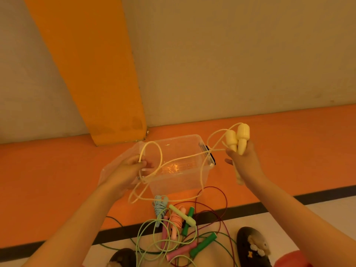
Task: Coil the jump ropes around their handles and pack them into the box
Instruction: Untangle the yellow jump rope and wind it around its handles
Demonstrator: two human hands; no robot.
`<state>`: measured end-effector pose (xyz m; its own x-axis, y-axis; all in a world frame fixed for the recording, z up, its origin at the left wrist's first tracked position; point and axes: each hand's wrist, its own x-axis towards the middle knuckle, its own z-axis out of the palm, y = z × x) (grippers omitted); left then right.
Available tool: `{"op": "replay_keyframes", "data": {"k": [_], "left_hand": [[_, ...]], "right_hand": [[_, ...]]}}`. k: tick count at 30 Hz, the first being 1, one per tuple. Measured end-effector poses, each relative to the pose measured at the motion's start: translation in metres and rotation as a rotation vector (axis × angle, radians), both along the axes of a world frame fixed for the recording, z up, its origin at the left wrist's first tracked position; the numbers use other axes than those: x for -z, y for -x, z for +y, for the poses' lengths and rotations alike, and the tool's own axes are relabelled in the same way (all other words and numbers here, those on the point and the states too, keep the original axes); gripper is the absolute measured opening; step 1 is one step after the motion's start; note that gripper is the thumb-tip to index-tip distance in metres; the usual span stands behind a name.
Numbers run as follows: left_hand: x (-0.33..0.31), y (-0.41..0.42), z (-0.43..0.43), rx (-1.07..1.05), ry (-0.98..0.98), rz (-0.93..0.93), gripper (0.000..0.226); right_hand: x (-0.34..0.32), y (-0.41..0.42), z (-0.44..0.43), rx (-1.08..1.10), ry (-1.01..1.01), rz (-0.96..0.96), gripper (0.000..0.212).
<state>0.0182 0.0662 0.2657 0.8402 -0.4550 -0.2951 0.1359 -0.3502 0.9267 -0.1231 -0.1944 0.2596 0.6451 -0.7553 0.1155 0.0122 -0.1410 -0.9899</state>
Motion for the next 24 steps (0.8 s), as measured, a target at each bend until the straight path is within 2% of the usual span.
{"op": "replay_keyframes", "data": {"k": [3, 6, 11, 14, 17, 21, 24], "left_hand": [[0.004, -0.005, 0.002, 0.059, -0.158, -0.187, 0.026], [0.005, -0.008, 0.005, 0.076, -0.231, -0.314, 0.029], [-0.005, -0.001, -0.001, -0.049, 0.067, -0.202, 0.014], [-0.01, 0.003, -0.004, -0.039, 0.189, -0.053, 0.018], [-0.015, 0.008, -0.009, 0.013, 0.239, -0.004, 0.025], [-0.022, 0.011, -0.016, 0.076, 0.263, -0.073, 0.041], [-0.021, 0.013, -0.017, 0.192, 0.219, -0.277, 0.031]], "right_hand": [[0.001, -0.001, 0.001, -0.01, 0.007, 0.002, 0.03], [0.001, -0.002, 0.0, 0.009, 0.024, -0.006, 0.028], [-0.003, -0.004, 0.002, -0.018, -0.011, -0.034, 0.031], [0.001, -0.005, 0.008, -0.066, -0.053, -0.035, 0.039], [0.004, -0.008, 0.013, -0.113, -0.083, -0.024, 0.044], [0.002, -0.011, 0.017, -0.144, -0.092, -0.021, 0.041], [0.001, -0.012, 0.019, -0.146, -0.079, -0.014, 0.042]]}}
